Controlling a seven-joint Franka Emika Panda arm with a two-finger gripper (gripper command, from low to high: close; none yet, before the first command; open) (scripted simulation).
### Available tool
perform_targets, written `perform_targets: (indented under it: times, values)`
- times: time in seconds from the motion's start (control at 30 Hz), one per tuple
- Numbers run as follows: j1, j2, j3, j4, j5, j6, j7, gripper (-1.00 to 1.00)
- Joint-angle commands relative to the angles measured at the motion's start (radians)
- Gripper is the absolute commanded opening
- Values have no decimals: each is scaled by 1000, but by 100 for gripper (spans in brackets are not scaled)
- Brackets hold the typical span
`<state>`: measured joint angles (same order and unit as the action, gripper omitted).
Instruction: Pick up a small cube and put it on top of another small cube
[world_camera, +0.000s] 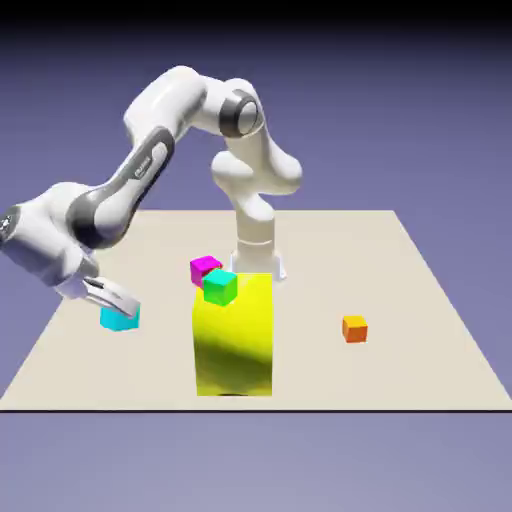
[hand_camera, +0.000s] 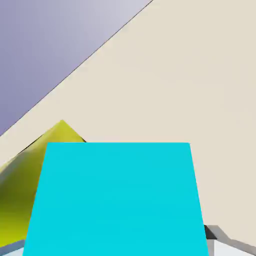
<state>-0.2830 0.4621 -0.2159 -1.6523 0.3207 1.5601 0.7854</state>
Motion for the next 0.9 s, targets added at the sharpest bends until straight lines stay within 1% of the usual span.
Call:
perform_targets:
  times: [0.0, 0.23, 0.47, 0.6, 0.67, 0.8, 0.83, 0.87]
  values:
    - [16, -36, 30, -31, -6, 21, 18, -100]
    - [163, -272, 254, -267, -26, 168, 165, -100]
    - [417, -197, 407, -456, 19, 192, 321, -100]
    - [519, -52, 413, -479, 57, 147, 361, -100]
    - [520, -48, 412, -479, 57, 145, 361, -100]
    - [549, -1, 429, -586, 90, 302, 331, -100]
    - [549, -1, 429, -586, 90, 302, 331, 100]
    - [549, -1, 429, -586, 90, 302, 331, 100]
